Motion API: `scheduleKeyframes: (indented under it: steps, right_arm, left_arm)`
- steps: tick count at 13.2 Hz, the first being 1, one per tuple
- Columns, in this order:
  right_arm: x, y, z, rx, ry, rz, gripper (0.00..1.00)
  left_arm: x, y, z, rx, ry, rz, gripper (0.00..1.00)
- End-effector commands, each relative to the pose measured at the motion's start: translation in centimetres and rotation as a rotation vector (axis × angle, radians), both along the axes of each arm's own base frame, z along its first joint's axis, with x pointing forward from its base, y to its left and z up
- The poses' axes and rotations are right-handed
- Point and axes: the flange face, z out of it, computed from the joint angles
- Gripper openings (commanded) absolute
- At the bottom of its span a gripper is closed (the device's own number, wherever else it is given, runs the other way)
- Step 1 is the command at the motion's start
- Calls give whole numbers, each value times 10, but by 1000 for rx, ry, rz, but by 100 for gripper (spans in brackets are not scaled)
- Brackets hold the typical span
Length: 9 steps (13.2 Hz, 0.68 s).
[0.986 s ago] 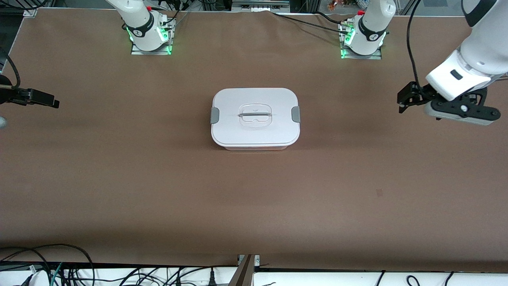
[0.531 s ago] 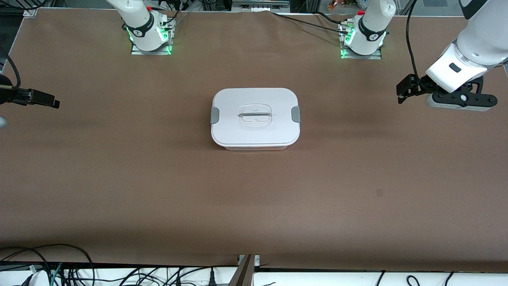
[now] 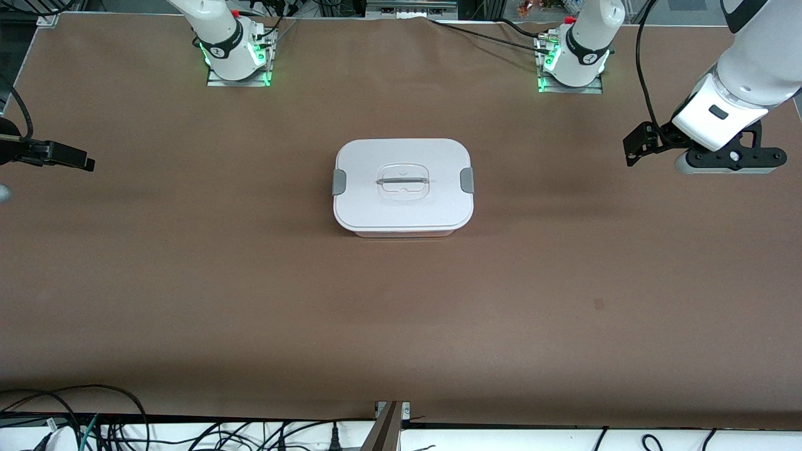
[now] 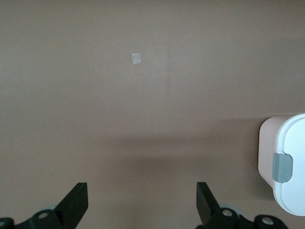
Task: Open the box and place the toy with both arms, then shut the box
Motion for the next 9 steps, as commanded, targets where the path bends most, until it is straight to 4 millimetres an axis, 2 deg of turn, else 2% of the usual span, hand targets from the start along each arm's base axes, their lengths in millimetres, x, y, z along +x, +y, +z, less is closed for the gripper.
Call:
scheduleKeyframes:
  steps: [1,5,7,9]
  right_arm:
    - [3,1,2,-4,-4,-6,100]
    - [3,1,2,-4,-4,-6,100]
    - [3,1,1,-4,-2,-6,100]
    - [3,1,2,-5,-4,-9,100]
  left_arm:
    - [1,1,-2,-14,7,12,100]
    - [1,1,-2,-13,8,13,100]
    - [-1,-10,0,-3,4,0,100]
    - [0,-8,-1,-3,6,-6,100]
